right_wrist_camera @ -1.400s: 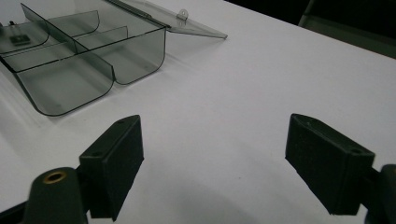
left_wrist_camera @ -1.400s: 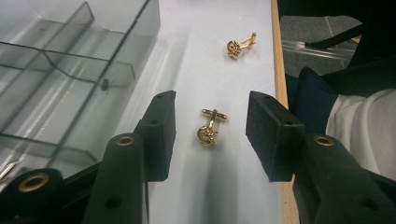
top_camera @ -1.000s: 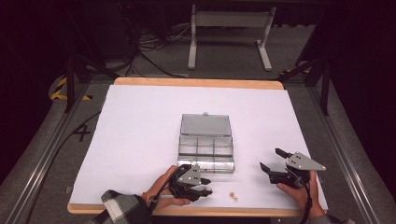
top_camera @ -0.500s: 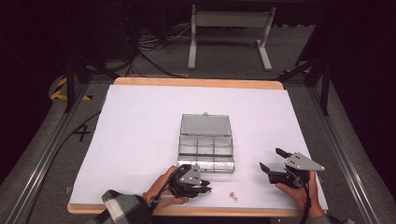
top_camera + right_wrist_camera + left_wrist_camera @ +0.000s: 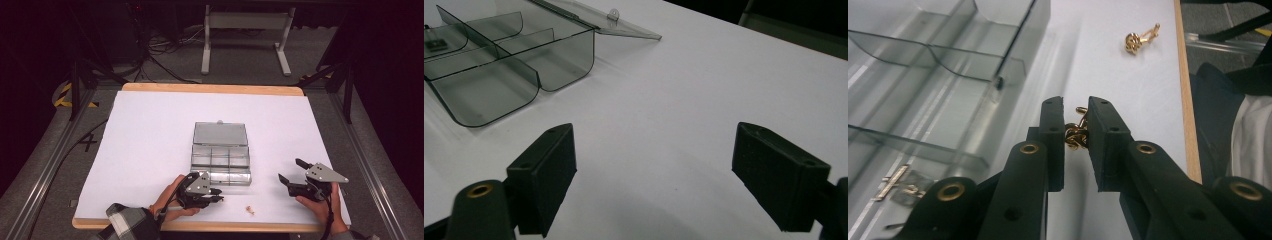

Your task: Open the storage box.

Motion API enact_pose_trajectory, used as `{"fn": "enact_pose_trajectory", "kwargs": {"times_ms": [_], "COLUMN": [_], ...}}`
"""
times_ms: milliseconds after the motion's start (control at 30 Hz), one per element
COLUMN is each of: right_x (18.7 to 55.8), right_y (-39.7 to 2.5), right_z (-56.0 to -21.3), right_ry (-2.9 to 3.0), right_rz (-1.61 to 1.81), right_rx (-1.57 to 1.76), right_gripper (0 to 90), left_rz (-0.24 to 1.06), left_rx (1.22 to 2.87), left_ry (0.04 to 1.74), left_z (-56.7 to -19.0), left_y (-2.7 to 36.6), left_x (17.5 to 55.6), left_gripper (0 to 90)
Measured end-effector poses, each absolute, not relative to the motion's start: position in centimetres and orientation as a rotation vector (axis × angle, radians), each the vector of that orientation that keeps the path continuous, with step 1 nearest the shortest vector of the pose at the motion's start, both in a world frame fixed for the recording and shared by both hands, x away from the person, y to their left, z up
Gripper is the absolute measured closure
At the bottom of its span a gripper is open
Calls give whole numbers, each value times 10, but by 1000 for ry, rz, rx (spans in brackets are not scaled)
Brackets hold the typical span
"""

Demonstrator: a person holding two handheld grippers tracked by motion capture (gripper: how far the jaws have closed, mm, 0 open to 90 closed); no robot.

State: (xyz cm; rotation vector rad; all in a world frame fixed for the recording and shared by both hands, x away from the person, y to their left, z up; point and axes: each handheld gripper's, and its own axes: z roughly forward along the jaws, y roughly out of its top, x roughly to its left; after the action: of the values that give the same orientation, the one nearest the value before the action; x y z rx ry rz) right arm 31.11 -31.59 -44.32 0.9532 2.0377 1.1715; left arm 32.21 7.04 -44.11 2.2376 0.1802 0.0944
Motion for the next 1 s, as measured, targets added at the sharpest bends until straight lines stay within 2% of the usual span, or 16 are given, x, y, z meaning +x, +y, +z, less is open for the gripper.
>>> {"fn": "enact_pose_trajectory", "kwargs": {"times_ms": [633, 1000], "right_x": [311, 311], "right_y": [-315, -316], "right_z": [-443, -443], "right_ry": [2047, 2040], "right_rz": [1162, 1165], "right_rx": [945, 943], "right_gripper": [180, 176], "left_rz": [145, 162], "left_rx": [2102, 2065], "left_ry": [243, 239], "left_z": [-414, -405], "left_y": [100, 98], "left_x": [335, 346], "left_gripper": [783, 783]}}
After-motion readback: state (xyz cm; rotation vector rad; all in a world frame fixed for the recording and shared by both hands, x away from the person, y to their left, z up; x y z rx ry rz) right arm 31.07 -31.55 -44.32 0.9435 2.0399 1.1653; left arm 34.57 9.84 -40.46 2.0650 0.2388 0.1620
